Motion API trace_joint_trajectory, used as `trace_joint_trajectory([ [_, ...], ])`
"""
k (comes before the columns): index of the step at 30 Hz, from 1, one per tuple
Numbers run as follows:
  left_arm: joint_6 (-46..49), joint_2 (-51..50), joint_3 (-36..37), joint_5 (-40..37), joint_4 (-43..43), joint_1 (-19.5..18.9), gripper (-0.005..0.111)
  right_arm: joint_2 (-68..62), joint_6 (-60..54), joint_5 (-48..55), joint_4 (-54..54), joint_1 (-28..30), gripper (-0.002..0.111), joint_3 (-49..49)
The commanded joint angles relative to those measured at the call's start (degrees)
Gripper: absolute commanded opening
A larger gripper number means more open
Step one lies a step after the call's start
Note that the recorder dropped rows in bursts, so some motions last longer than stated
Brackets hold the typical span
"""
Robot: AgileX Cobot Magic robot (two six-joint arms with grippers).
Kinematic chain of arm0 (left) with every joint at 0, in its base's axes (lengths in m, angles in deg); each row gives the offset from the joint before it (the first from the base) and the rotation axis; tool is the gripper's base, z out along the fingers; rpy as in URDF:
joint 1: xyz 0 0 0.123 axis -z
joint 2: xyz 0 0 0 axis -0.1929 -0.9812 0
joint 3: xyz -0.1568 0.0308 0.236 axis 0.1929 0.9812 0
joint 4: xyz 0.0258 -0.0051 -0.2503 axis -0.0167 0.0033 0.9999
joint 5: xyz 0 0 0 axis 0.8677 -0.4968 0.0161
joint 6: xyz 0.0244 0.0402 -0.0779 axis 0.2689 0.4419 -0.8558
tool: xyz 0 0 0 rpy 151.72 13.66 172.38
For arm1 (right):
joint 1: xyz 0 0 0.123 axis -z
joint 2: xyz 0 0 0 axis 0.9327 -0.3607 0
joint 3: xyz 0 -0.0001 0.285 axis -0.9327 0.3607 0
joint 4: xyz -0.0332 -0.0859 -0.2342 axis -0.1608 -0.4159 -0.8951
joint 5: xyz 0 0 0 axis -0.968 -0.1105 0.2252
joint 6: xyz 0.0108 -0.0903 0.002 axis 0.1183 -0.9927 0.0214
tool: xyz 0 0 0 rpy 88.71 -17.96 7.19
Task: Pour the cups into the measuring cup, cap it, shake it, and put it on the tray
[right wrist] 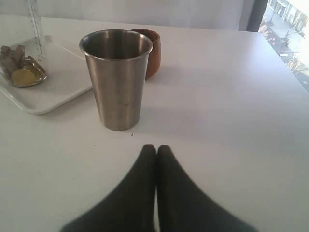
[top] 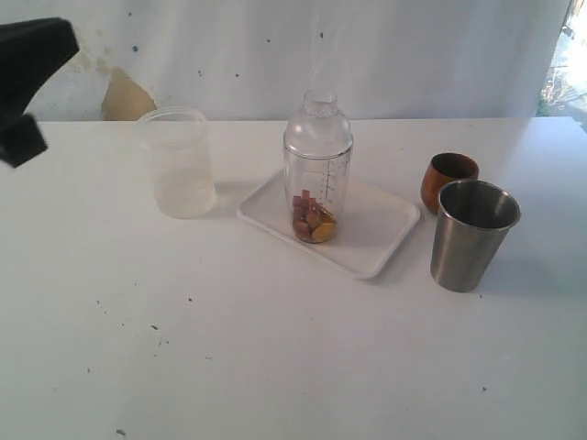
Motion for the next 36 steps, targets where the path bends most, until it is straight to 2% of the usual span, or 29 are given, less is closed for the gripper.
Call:
trace_joint_trajectory([
  [1, 0.1, 9.4, 7.3, 0.0, 1.3, -0.2, 0.001, 0.2, -0.2, -0.6, -0.2, -0.1, 0.000, 0.3],
  [4, -1.9, 15.3, 12.7, -0.1, 1.3, -0.2, 0.001, 0.2, -0.2, -0.6, -0.2, -0.1, 0.000, 0.3],
  [6, -6.6, 20.0, 18.1, -0.1, 1.1, -0.2, 0.001, 0.2, -0.2, -0.6, -0.2, -0.1, 0.000, 0.3],
  [10, -7.0, 23.9, 23.1, 0.0, 0.9, -0.1, 0.001, 0.2, -0.2, -0.6, -0.2, -0.1, 0.000, 0.3],
  [14, -7.0, 23.9, 23.3, -0.1, 0.9, -0.1, 0.001, 0.2, -0.2, -0.6, -0.2, -0.1, 0.000, 0.3],
  [19, -7.0, 23.9, 23.3, 0.4, 0.8, 3.6, 0.001, 0.2, -0.2, -0.6, -0.2, -0.1, 0.000, 0.3],
  [26, -6.9, 23.9, 23.7, 0.7, 1.2, 3.5, 0.001, 0.2, -0.2, -0.6, -0.2, -0.1, 0.000, 0.3],
  [30, -5.2, 25.2, 26.6, -0.3, 14.2, 3.4, 0.001, 0.2, -0.2, -0.6, -0.2, -0.1, 0.000, 0.3],
  [33, 10.6, 27.8, 28.6, -4.6, 31.0, 3.4, 0.001, 0.2, -0.2, -0.6, -0.2, -0.1, 0.000, 0.3],
  [36, 23.7, 30.4, 30.4, -7.8, 40.7, 3.4, 0.001, 0.2, -0.2, -0.6, -0.2, -0.1, 0.000, 0.3],
])
